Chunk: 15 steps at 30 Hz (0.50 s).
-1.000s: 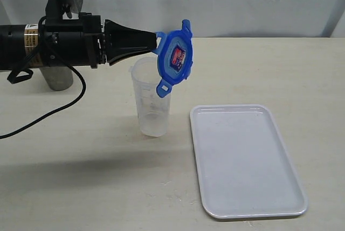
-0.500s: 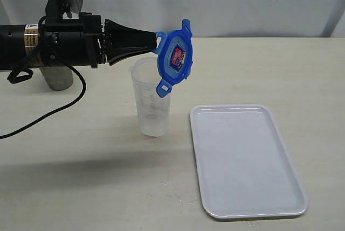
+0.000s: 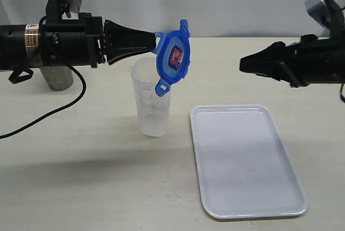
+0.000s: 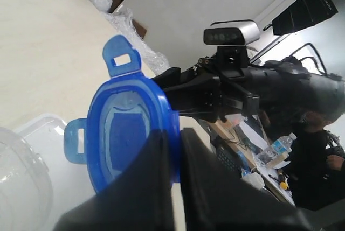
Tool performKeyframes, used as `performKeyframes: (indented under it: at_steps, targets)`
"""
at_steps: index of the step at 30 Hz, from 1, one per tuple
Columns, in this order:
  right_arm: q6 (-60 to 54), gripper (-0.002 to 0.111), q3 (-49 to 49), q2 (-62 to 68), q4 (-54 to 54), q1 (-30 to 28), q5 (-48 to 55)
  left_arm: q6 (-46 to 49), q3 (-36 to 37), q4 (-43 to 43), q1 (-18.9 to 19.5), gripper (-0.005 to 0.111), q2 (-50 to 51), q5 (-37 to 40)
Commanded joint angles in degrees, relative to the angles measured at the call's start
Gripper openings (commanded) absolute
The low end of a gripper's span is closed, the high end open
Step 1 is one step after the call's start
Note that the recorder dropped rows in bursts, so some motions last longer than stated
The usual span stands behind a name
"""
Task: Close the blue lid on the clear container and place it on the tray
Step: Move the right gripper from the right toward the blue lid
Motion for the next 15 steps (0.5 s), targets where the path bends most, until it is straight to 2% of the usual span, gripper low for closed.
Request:
performKeyframes:
  at_steps: [1, 8, 11, 15]
  targets:
    - [-17.75, 0.053, -0.70, 6.63, 12.27, -0.15, 11.25, 0.46, 0.05, -0.70, -0.05, 0.000, -0.02, -0.04]
    - [-21.97, 0.053, -3.93, 14.53, 15.88, -0.15, 17.64, 0.59, 0.05, 0.35, -0.05, 0.000, -0.02, 0.40]
    - [-28.04, 0.053, -4.18, 15.45, 18.92, -0.15, 22.59, 0.59, 0.05, 1.05, -0.05, 0.000, -0.02, 2.41]
    - [-29.69, 0.053, -4.83, 15.34, 18.92, -0.15, 22.97, 0.59, 0.05, 2.63, -0.05, 0.000, -0.02, 6.02]
